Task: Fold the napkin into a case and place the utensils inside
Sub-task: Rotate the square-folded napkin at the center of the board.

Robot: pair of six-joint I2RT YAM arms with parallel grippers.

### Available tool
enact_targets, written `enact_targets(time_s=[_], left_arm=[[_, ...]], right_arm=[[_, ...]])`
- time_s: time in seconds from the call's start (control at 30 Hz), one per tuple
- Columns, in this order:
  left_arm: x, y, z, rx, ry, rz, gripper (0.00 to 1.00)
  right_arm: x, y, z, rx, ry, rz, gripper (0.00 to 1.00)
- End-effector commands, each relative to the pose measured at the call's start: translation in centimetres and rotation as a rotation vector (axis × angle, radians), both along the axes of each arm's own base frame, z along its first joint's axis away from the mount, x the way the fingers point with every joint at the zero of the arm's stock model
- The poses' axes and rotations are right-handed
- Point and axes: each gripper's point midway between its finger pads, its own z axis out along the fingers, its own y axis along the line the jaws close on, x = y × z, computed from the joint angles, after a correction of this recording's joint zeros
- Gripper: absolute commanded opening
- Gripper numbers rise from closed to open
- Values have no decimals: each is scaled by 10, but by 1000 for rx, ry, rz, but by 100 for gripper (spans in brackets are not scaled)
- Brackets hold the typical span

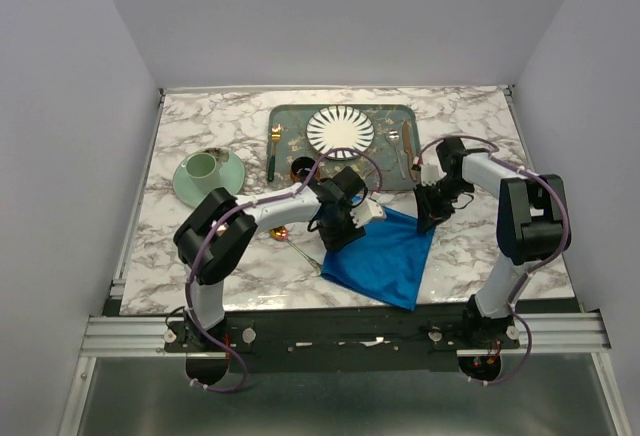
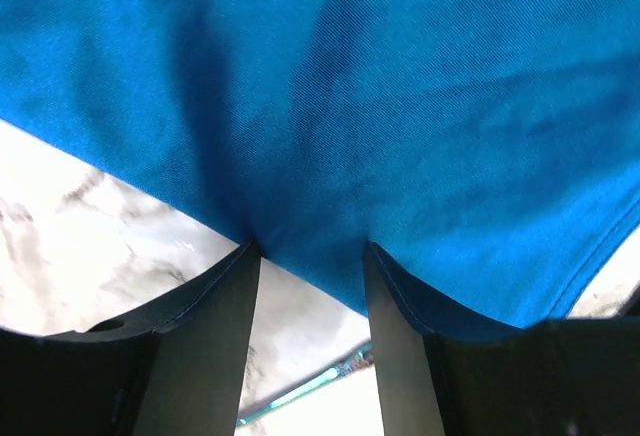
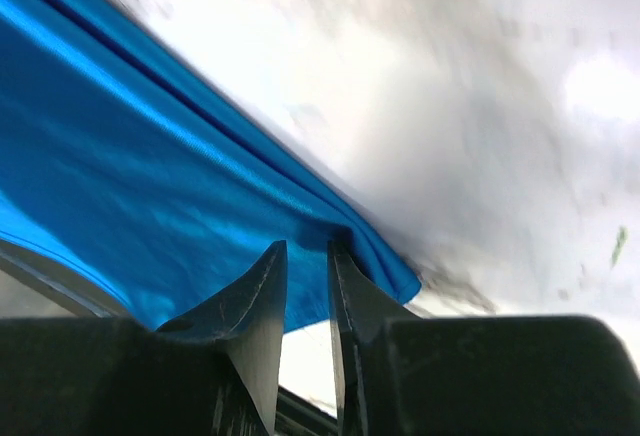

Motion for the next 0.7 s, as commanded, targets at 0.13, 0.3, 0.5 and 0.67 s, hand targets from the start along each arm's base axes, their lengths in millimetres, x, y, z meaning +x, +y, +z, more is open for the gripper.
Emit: enact_targets(time_s=[0.13,0.3,0.5,0.67], left_arm=[[57,9,-12,95,-71,16,56],[85,26,6,24,-74,42,61],[72,4,72,-189,-101,-27,66],[61,5,125,-295,-151,40,67]], right_arm=[[-21,-34,-1,-103,13,11,30],[-40,-8,13,56,48,19,31],[-38,19,55,234,-40,47,33],[-15,3,95,128,-195,80,37]])
